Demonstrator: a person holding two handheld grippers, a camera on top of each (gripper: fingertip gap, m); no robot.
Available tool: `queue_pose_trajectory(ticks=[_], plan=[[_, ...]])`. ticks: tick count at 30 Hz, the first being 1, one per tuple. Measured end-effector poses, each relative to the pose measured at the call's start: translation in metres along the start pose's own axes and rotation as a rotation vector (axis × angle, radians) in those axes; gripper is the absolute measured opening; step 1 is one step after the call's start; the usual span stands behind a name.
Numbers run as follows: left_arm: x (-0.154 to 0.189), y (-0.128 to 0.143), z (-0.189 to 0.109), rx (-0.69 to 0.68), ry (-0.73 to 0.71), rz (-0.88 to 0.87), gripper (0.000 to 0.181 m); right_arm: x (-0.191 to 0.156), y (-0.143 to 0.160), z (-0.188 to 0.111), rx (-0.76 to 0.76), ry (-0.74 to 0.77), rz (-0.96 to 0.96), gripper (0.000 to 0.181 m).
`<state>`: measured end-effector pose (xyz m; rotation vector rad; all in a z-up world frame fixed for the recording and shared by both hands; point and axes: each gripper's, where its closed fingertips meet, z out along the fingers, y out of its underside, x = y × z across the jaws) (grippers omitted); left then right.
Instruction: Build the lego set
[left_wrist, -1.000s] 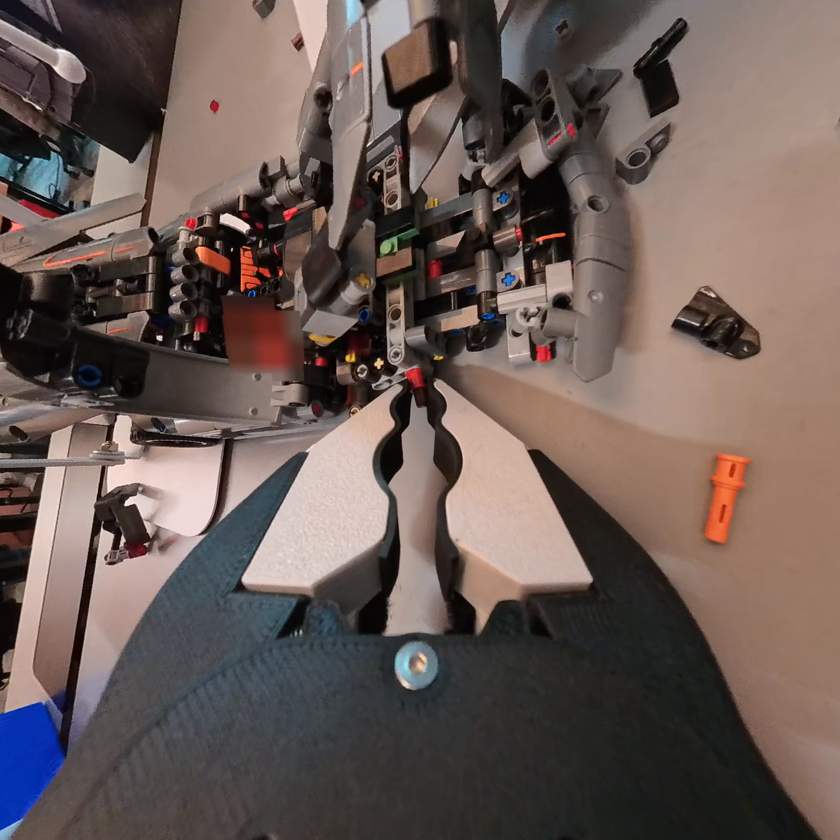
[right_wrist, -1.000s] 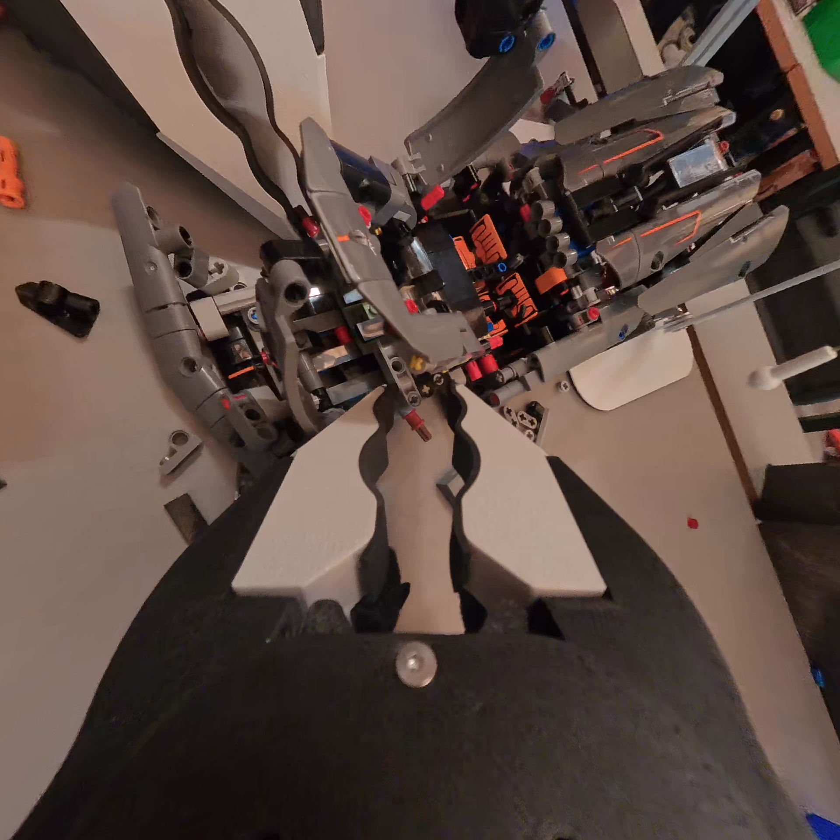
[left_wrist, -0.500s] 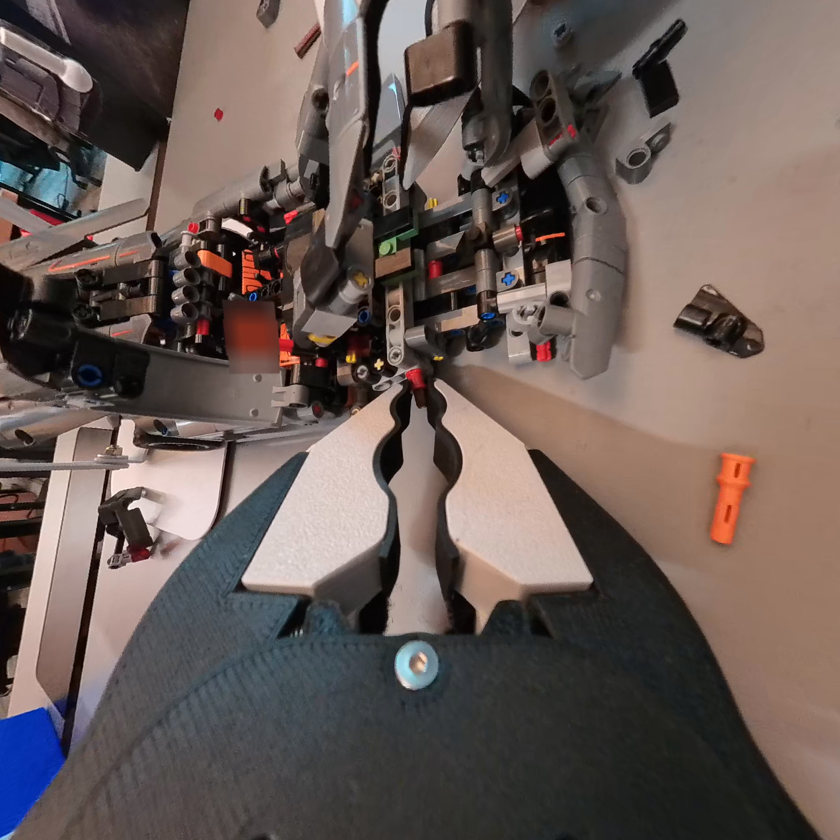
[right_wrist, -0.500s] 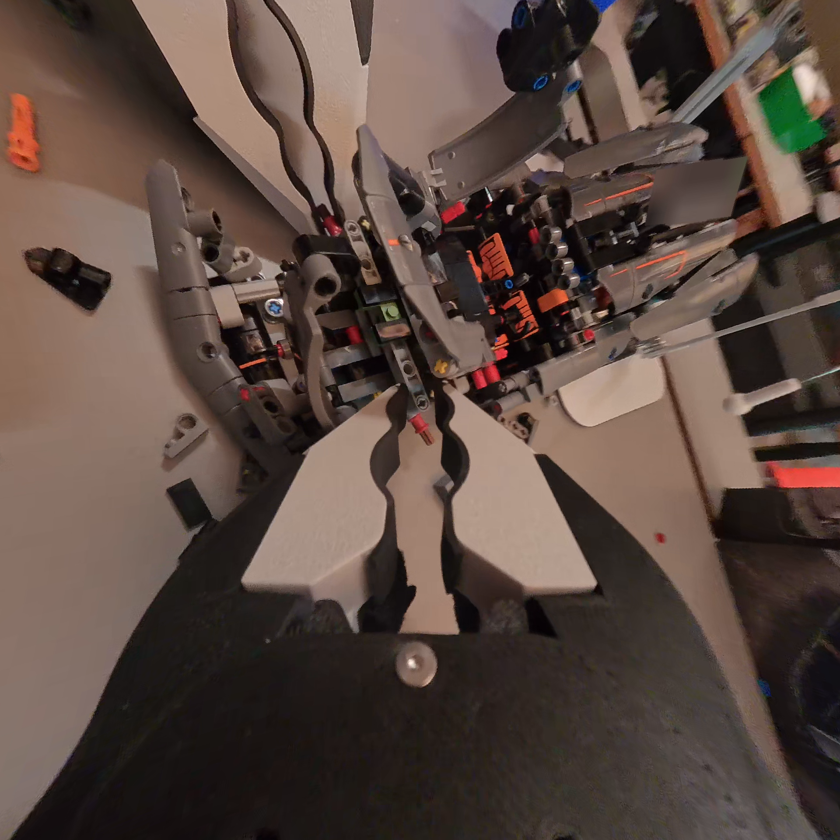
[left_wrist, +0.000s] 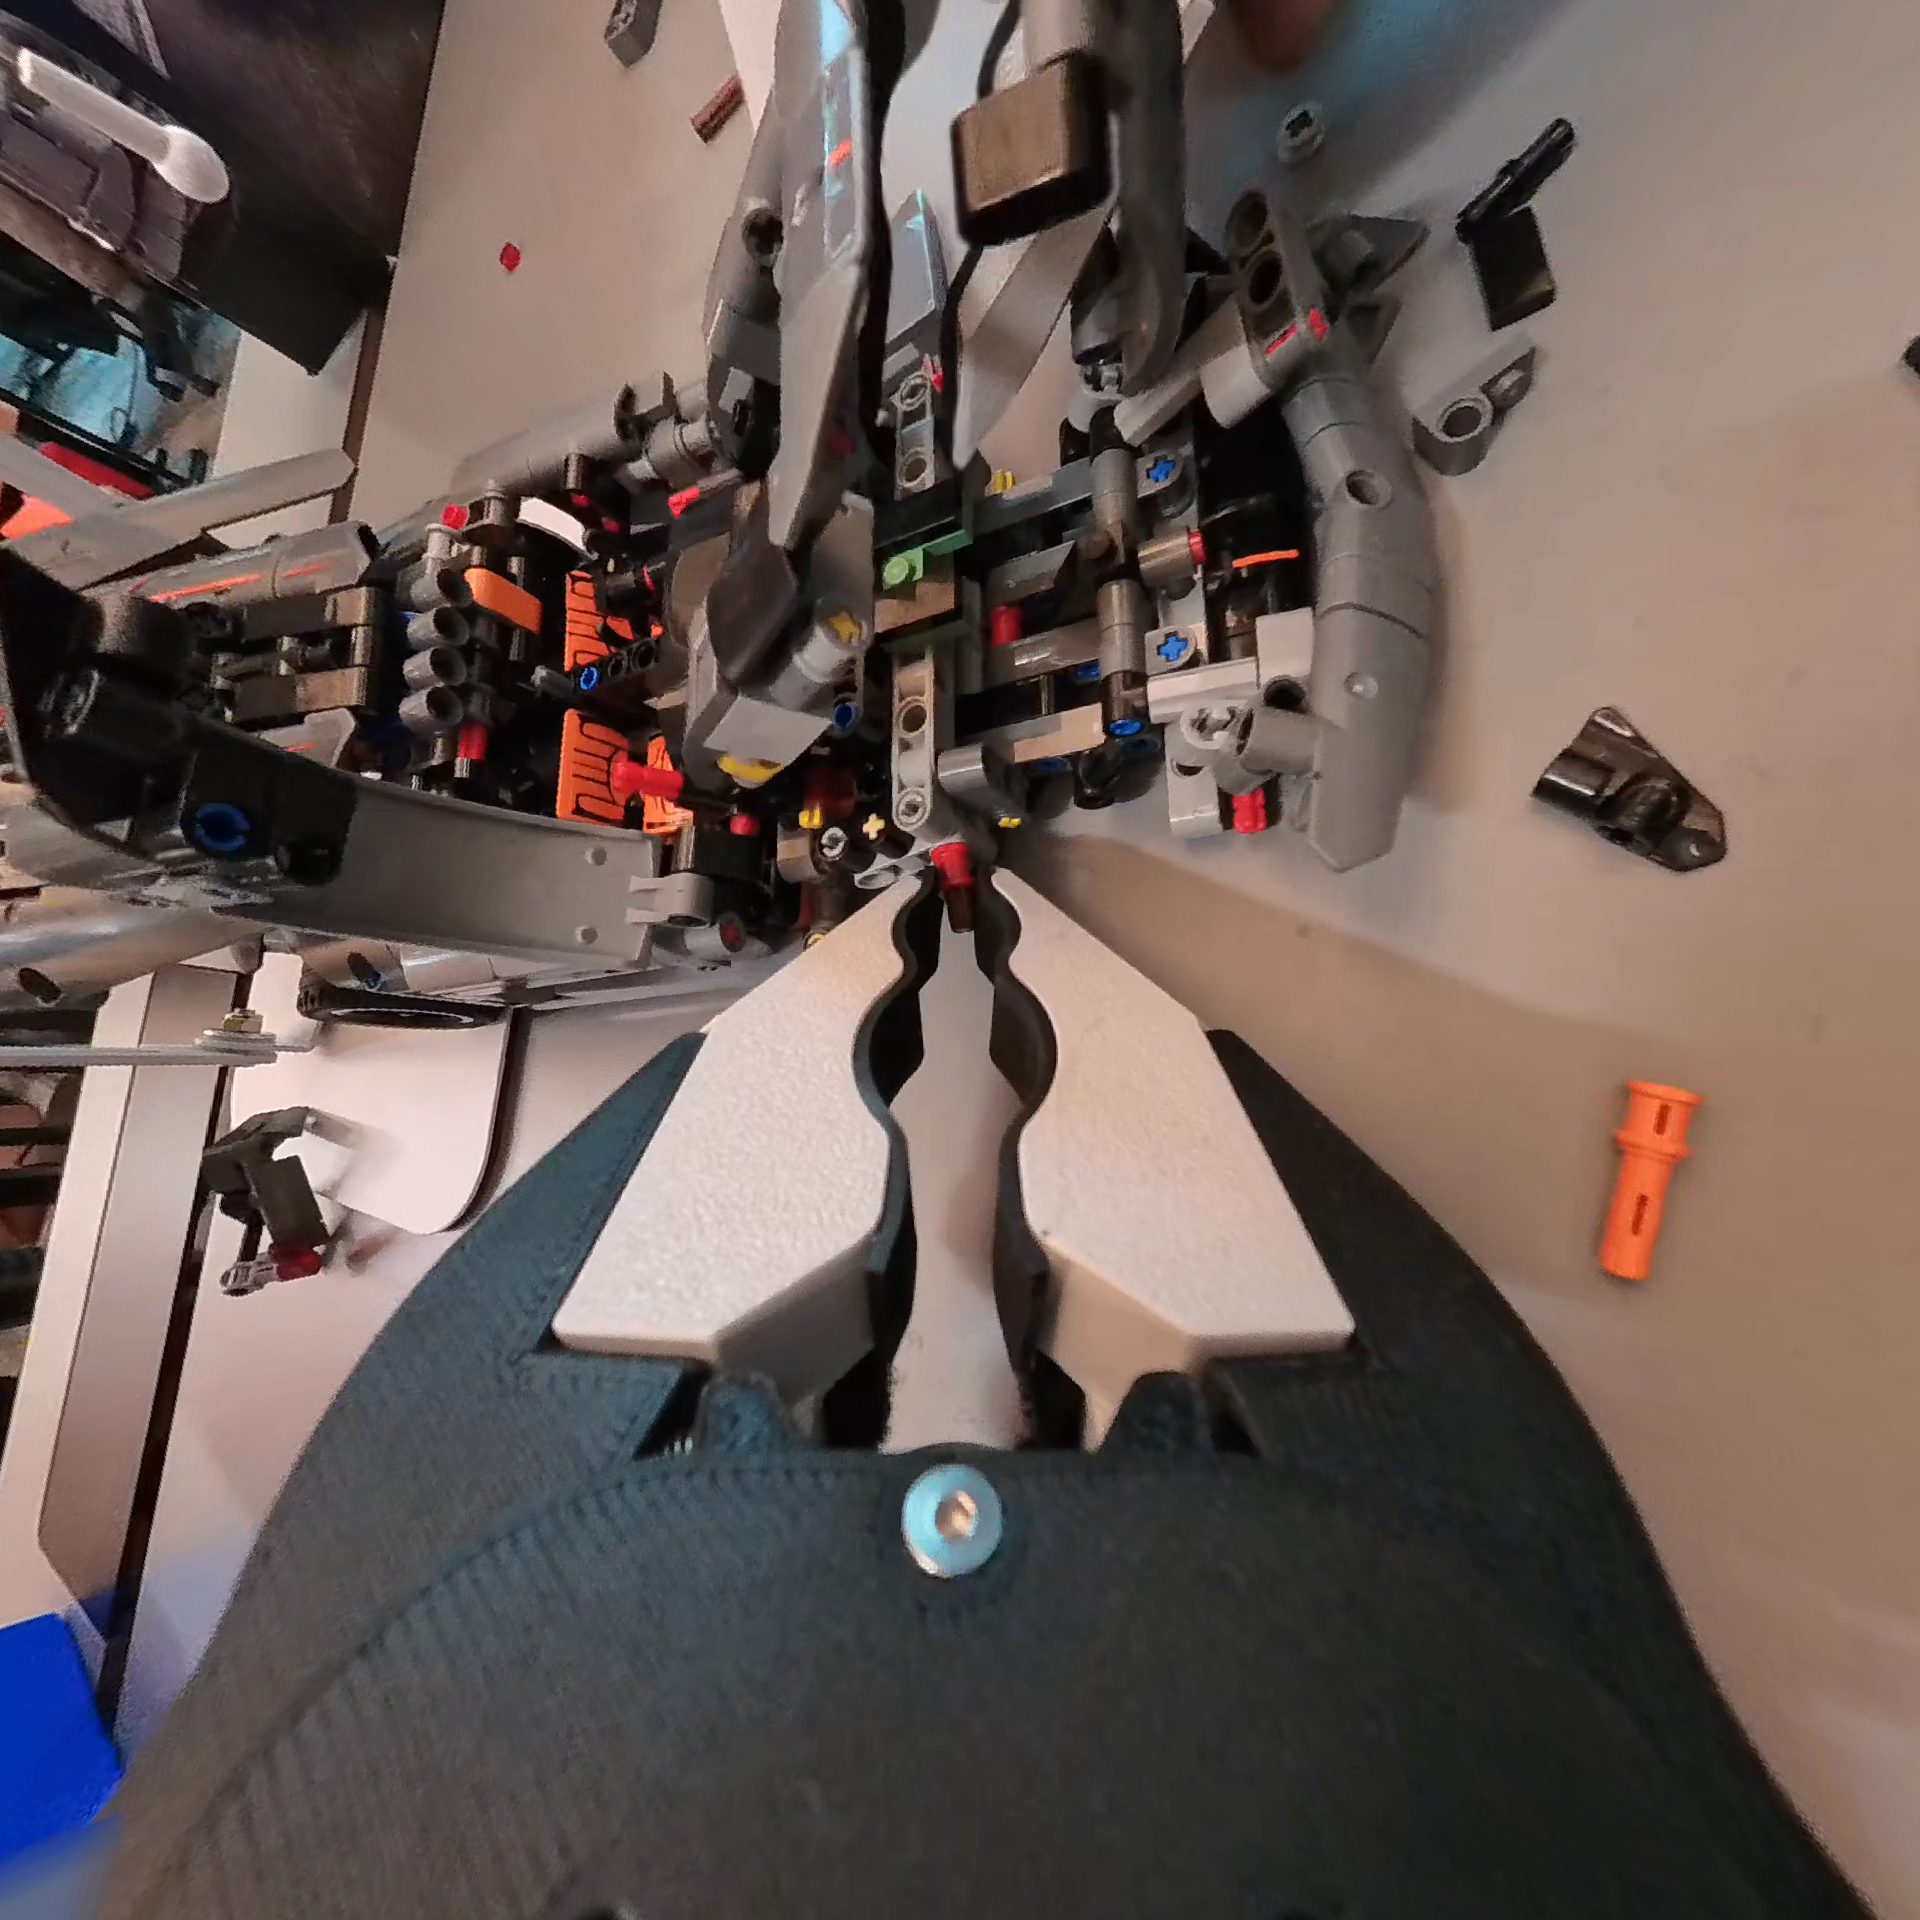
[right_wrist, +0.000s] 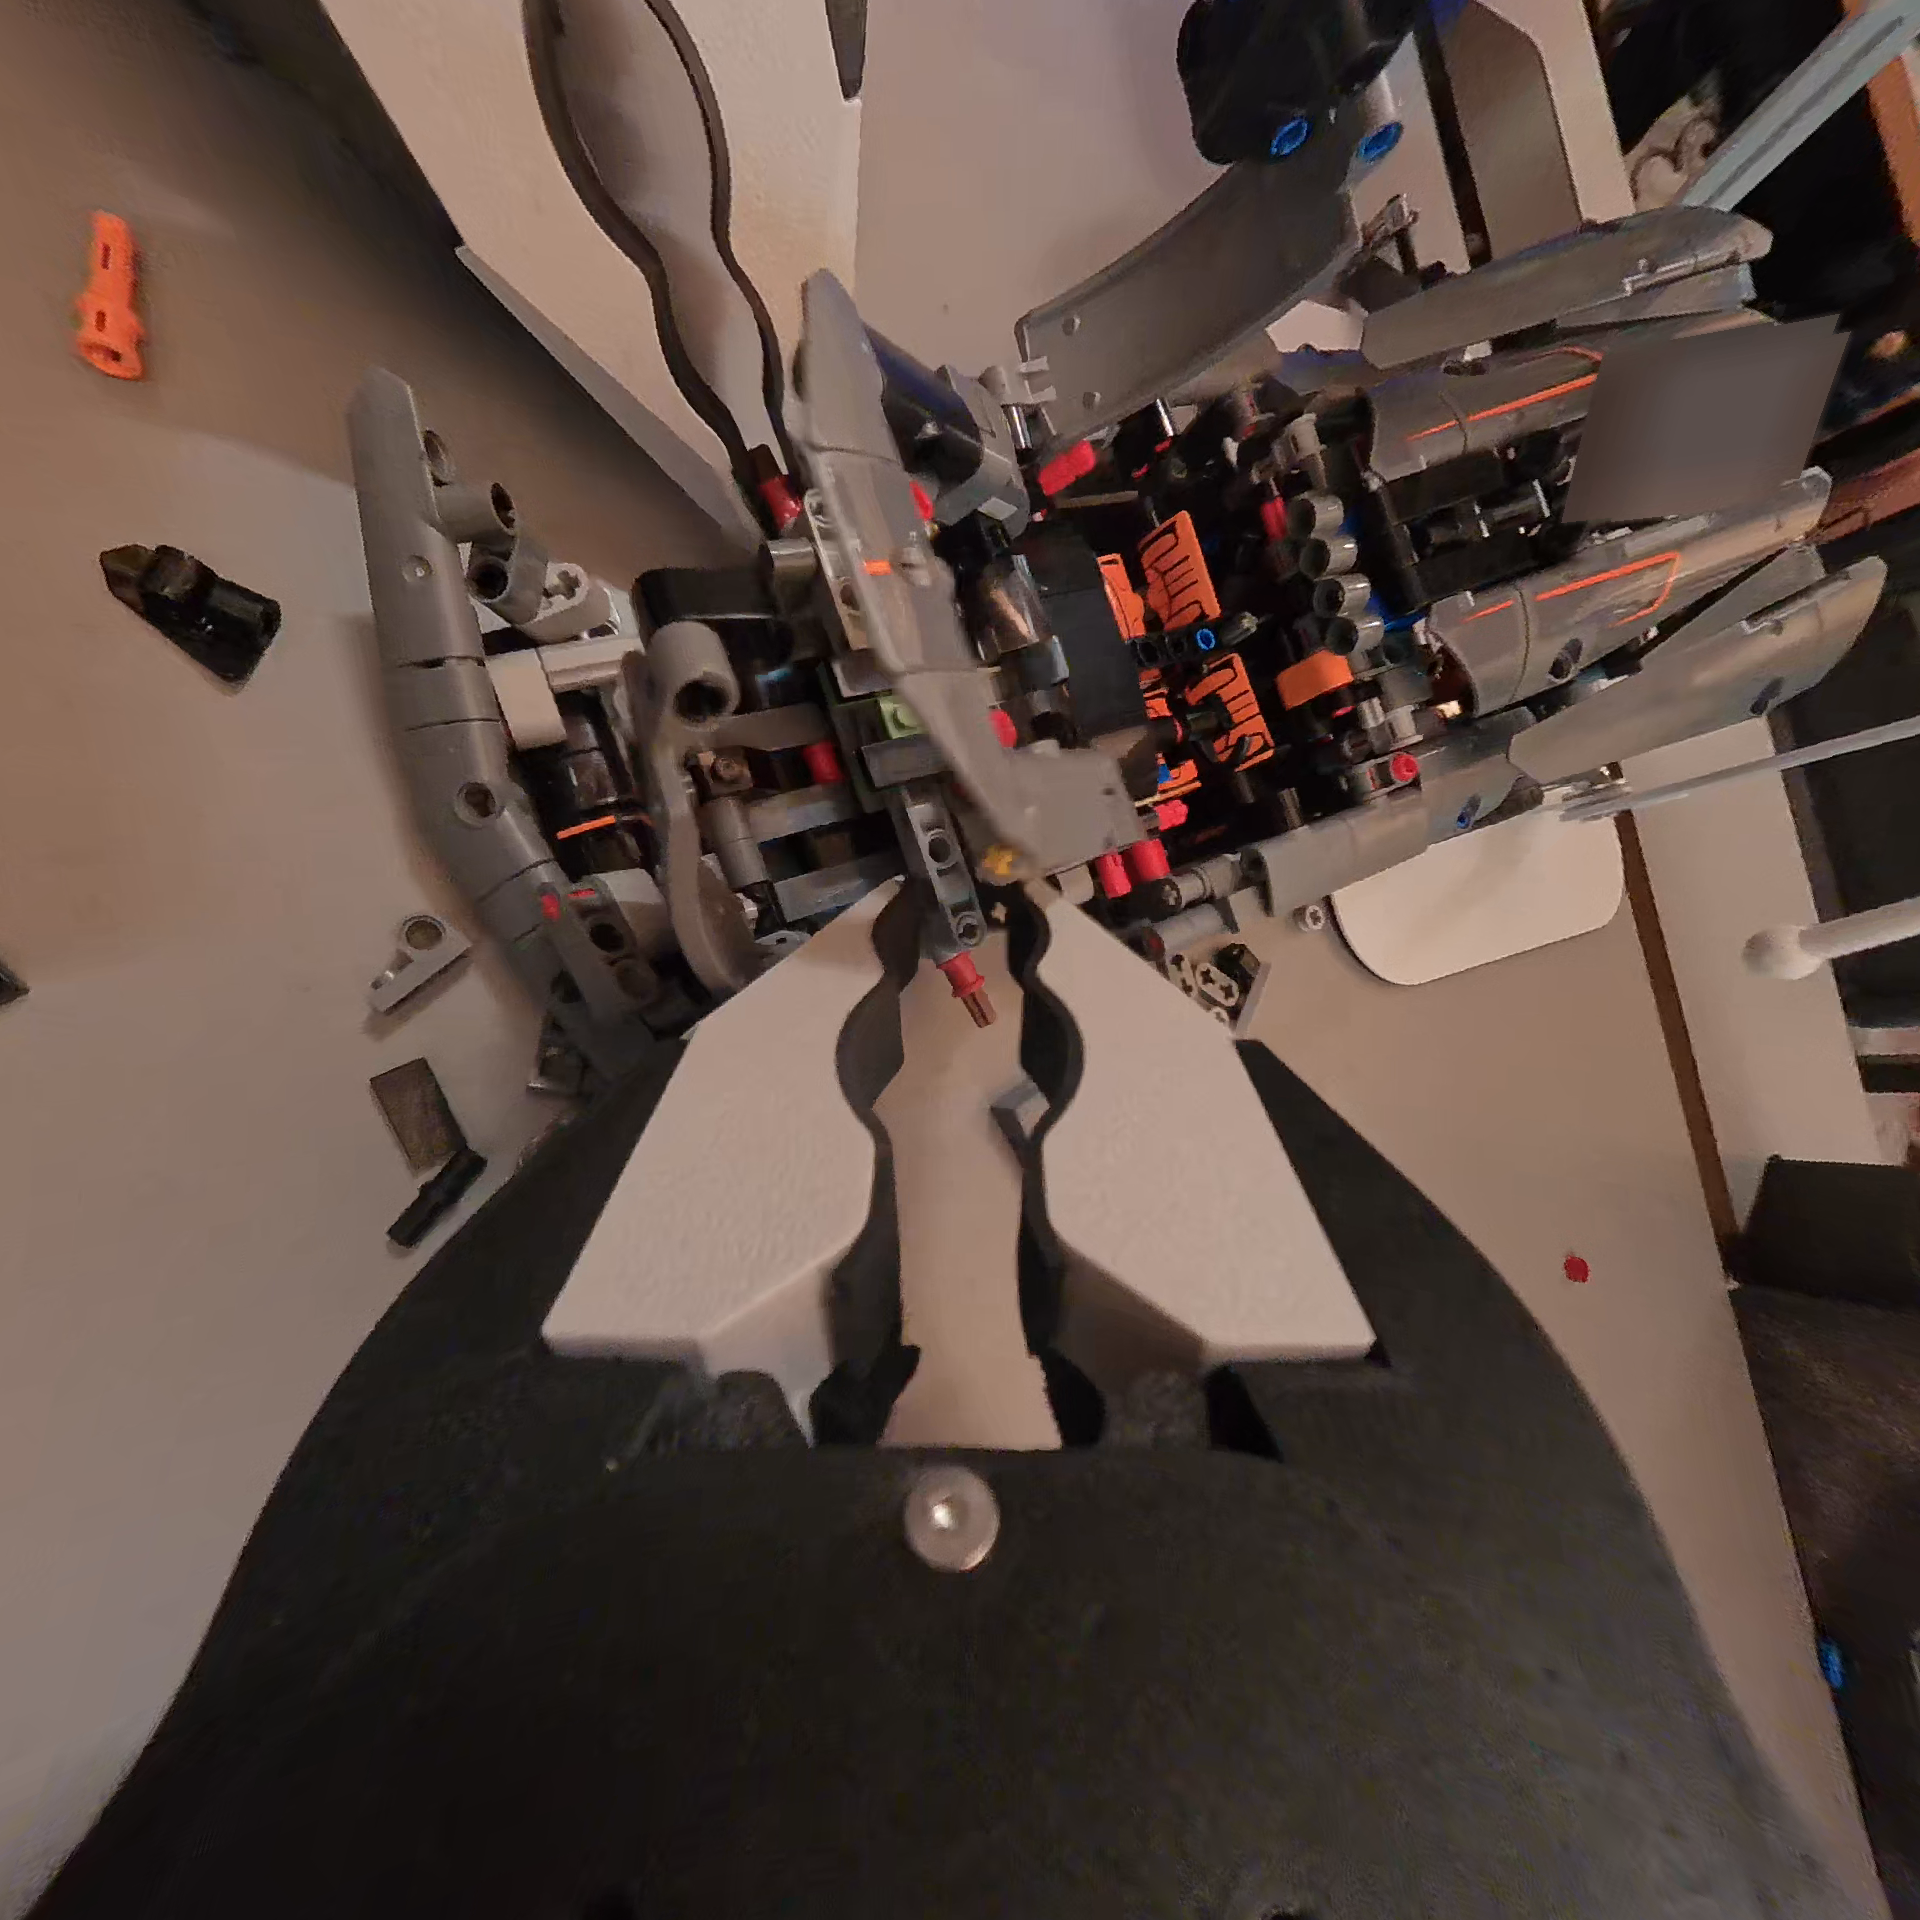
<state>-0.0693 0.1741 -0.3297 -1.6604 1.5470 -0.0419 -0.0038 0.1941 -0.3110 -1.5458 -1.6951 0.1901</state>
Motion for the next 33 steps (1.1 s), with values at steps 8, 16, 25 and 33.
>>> queue_pose_trajectory(ticks=[8,16,25,33], plan=[[-0.0014,-0.0012,0.0006,-0.006,-0.017,-0.001,0.003,0.003,0.003,0.0034,-0.061,-0.041,0.003,0.02],[-0.006,-0.0016,0.002,-0.006,-0.036,-0.017,0.003,0.0076,0.0026,0.0017,-0.064,0.097,-0.087,0.0],[-0.0011,-0.0039,0.002,0.017,0.004,-0.04,0.003,0.0034,0.0042,-0.0037,-0.034,0.036,-0.034,0.01],[-0.0016,-0.0067,0.0004,0.017,-0.012,-0.024,0.003,0.0063,0.0064,-0.0005,-0.025,-0.003,0.011,0.019]])
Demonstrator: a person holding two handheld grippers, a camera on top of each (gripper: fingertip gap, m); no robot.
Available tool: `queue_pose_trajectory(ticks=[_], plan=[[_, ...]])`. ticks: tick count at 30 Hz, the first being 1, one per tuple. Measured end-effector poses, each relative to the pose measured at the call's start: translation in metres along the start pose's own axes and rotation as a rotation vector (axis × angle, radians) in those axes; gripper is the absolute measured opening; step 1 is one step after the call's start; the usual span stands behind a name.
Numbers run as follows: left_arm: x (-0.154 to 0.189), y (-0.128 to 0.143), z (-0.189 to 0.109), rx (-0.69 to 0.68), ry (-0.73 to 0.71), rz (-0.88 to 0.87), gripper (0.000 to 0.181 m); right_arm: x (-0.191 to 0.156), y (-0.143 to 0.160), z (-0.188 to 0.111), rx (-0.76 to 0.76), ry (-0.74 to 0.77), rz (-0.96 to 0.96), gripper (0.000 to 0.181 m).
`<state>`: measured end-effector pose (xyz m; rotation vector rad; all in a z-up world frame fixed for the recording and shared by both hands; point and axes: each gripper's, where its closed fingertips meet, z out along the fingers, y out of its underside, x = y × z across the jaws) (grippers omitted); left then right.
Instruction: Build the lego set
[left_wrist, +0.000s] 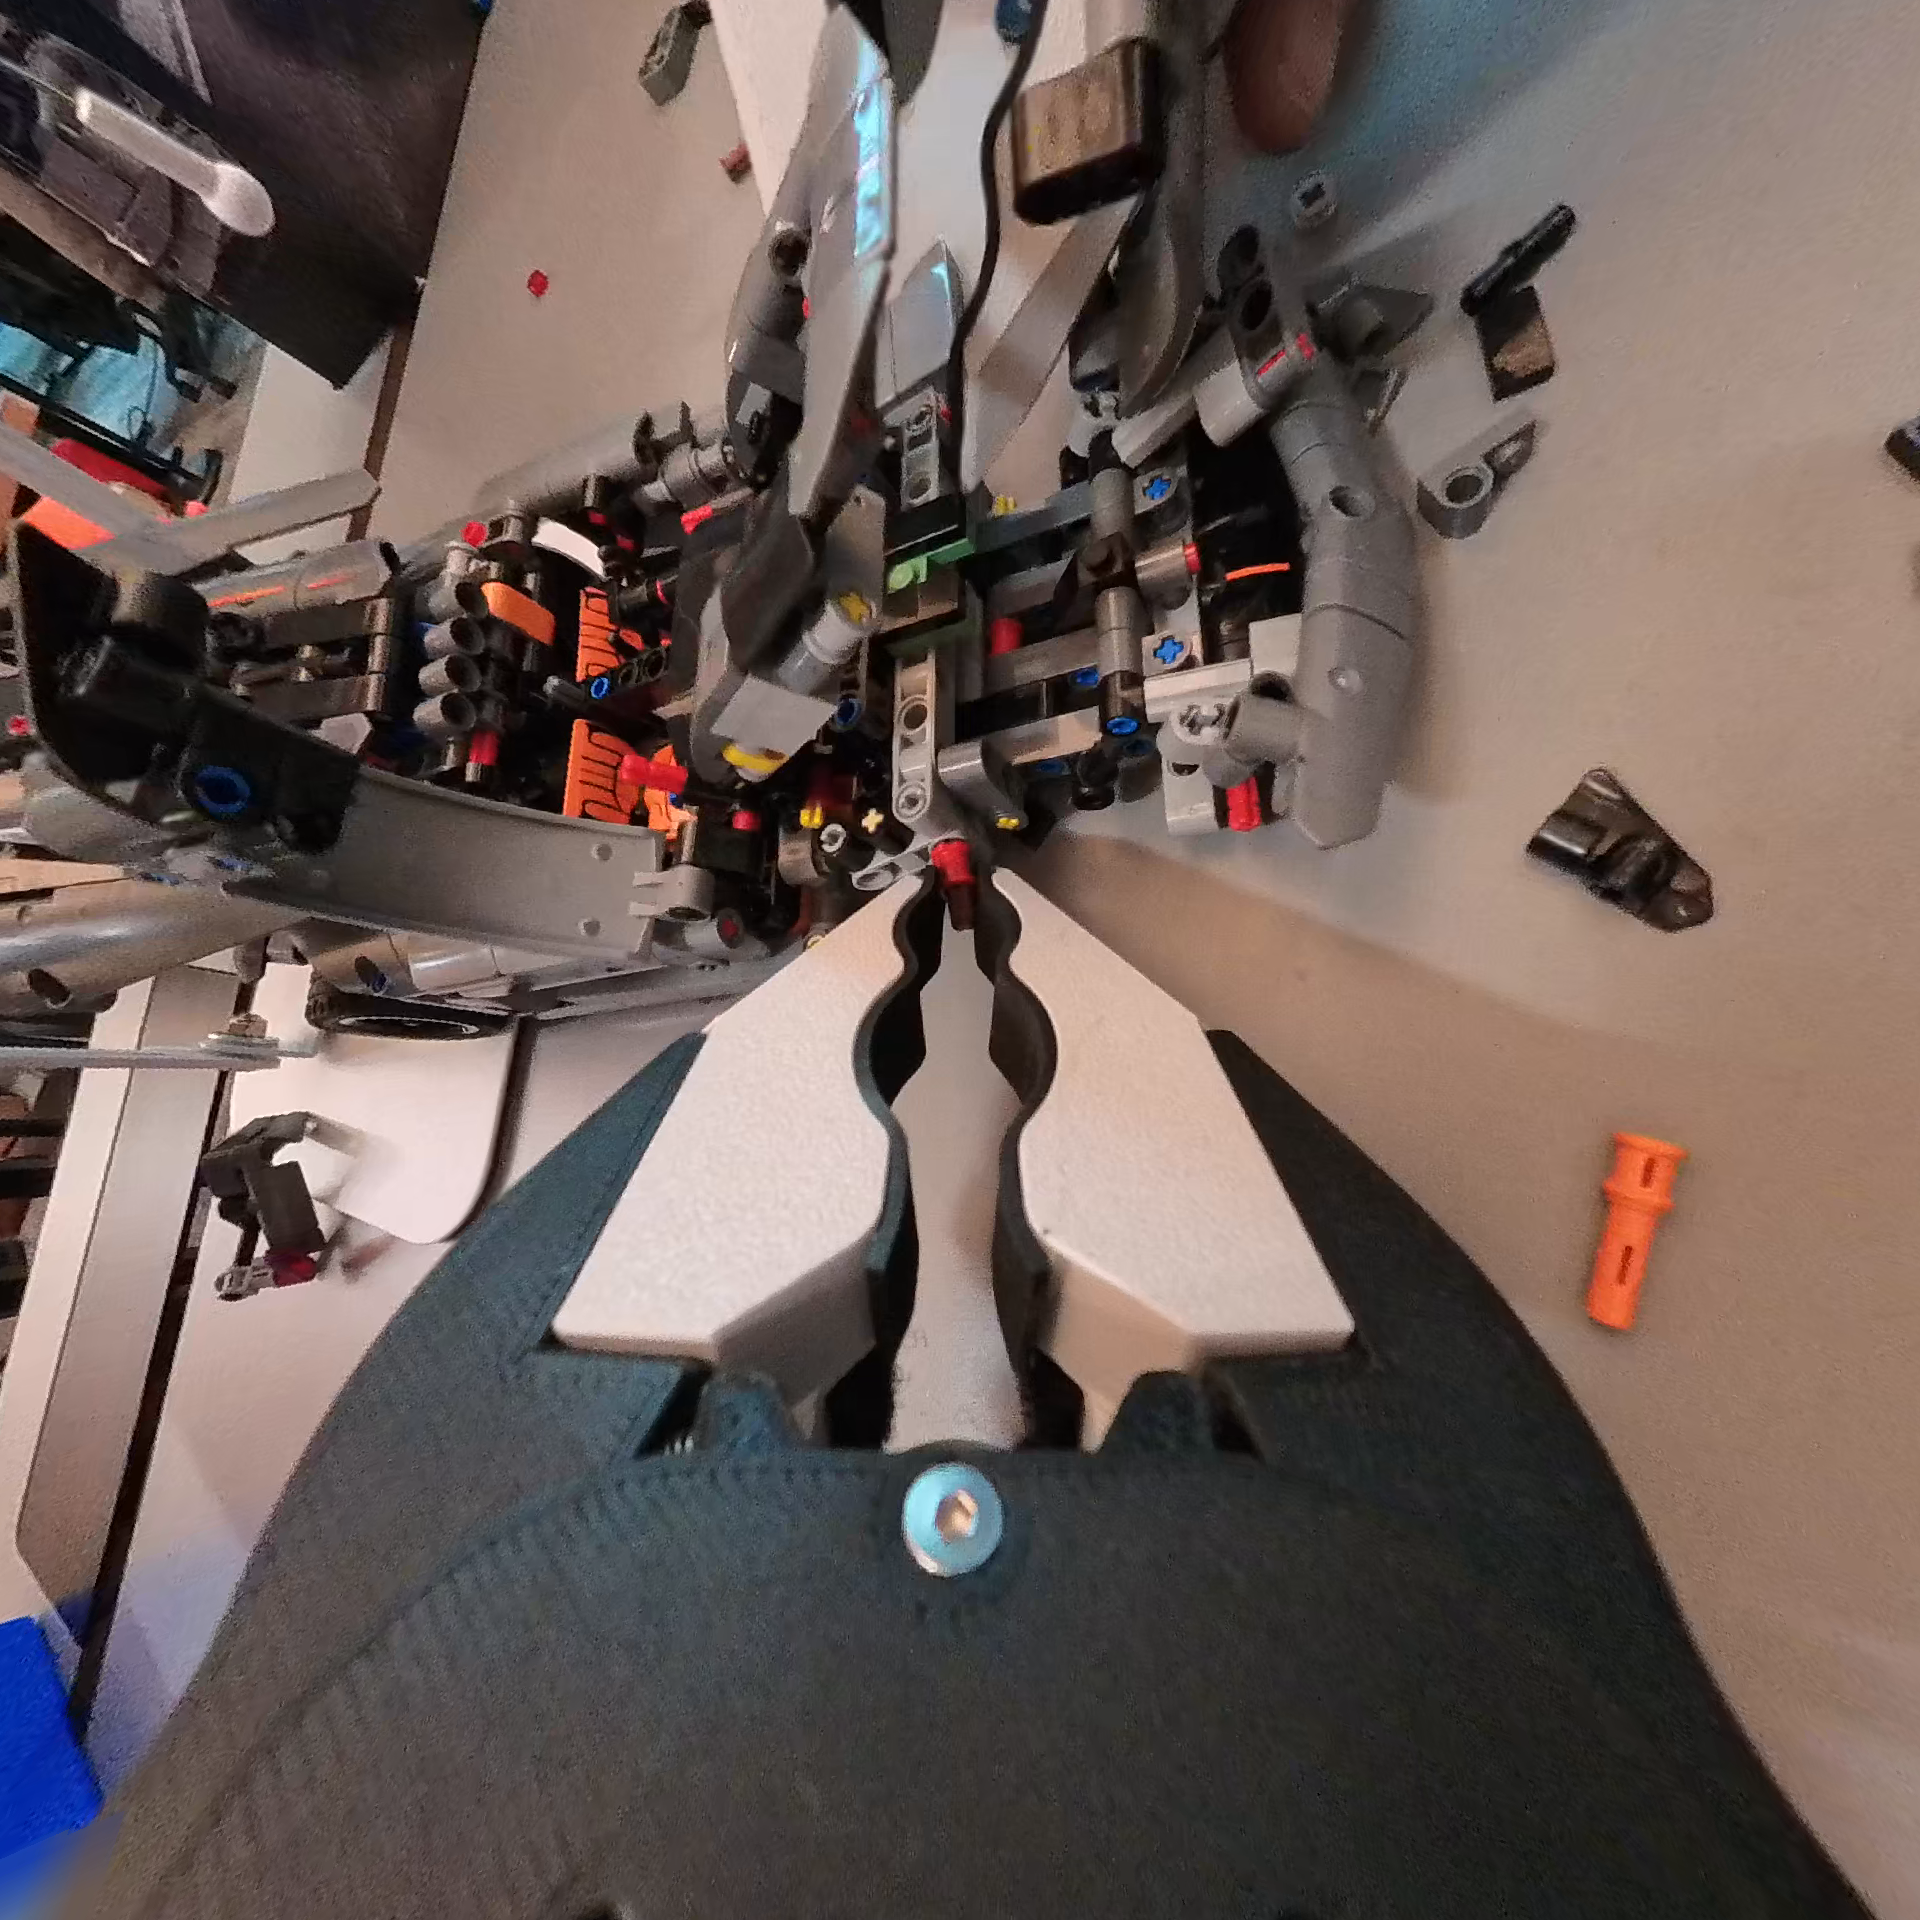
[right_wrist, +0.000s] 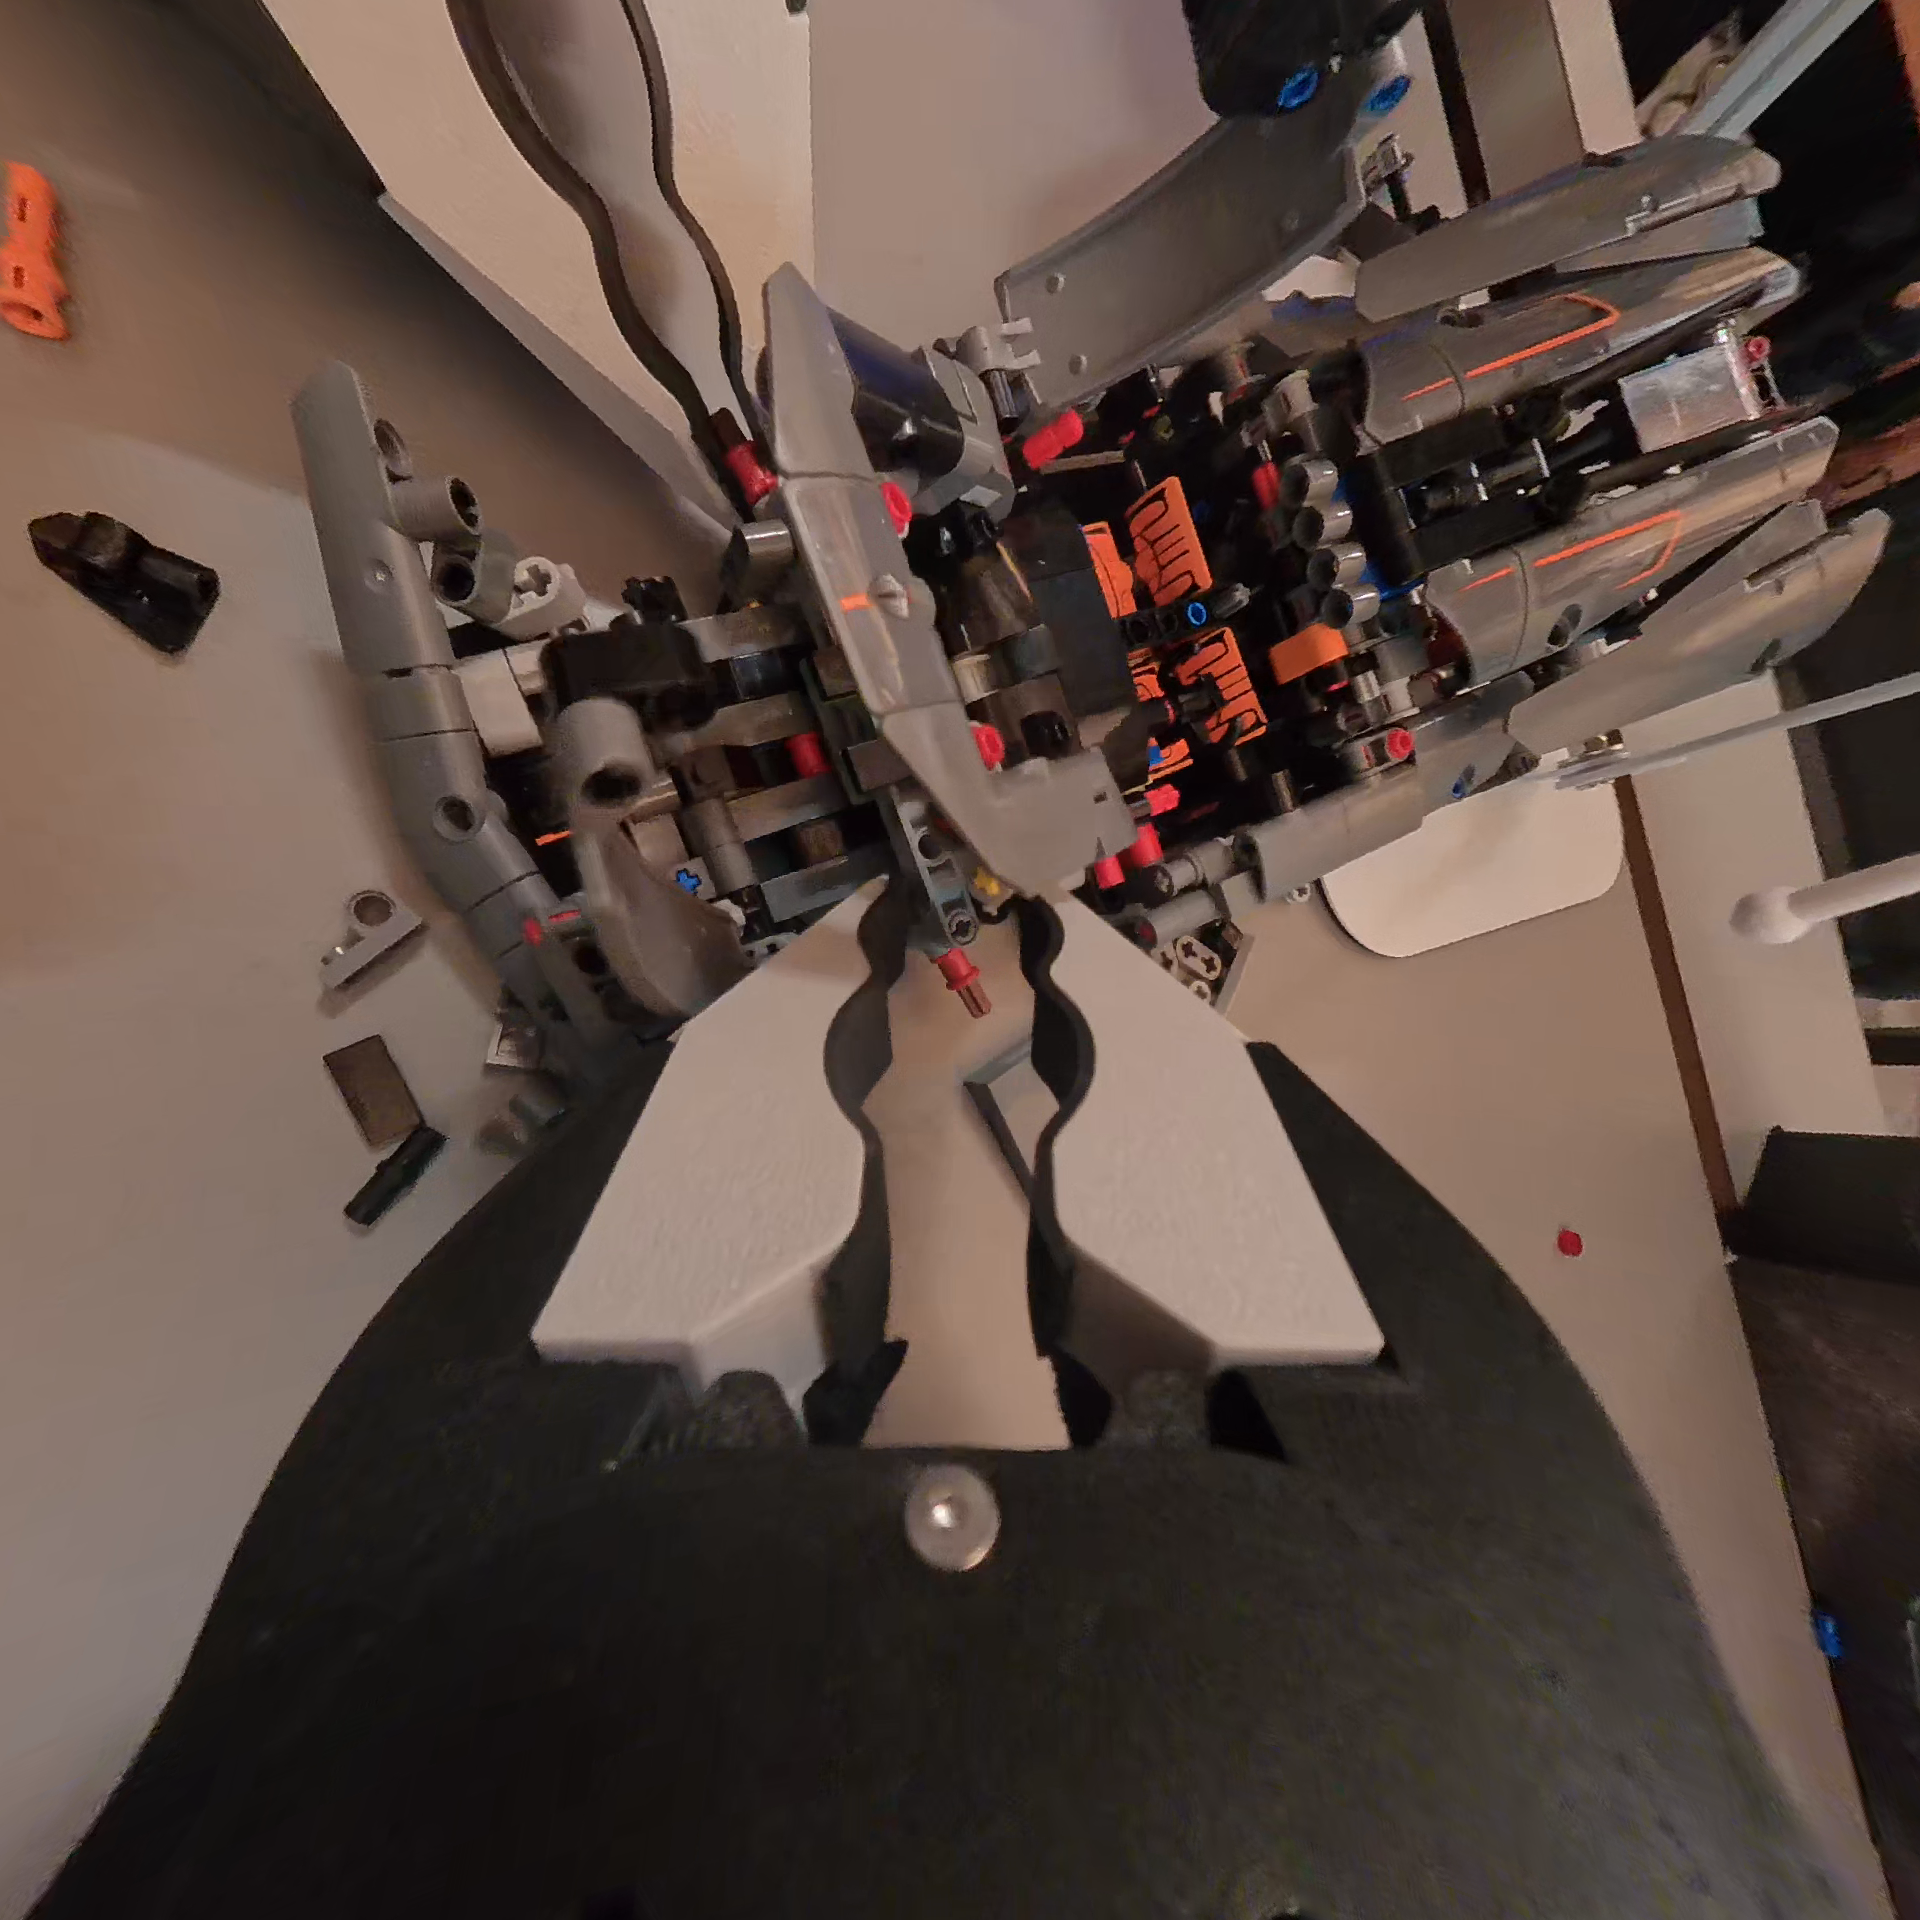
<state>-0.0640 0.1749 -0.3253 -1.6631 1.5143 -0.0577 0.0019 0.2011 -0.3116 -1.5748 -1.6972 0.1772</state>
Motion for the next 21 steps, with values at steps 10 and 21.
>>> queue_pose_trajectory(ticks=[10,21], plan=[[-0.01,-0.012,-0.005,0.053,-0.005,-0.087,0.002,0.01,0.003,-0.002,-0.022,-0.016,-0.029,0.02],[-0.011,-0.009,-0.004,0.037,-0.01,-0.101,0.002,0.01,0.002,0.003,0.007,0.073,-0.055,0.012]])
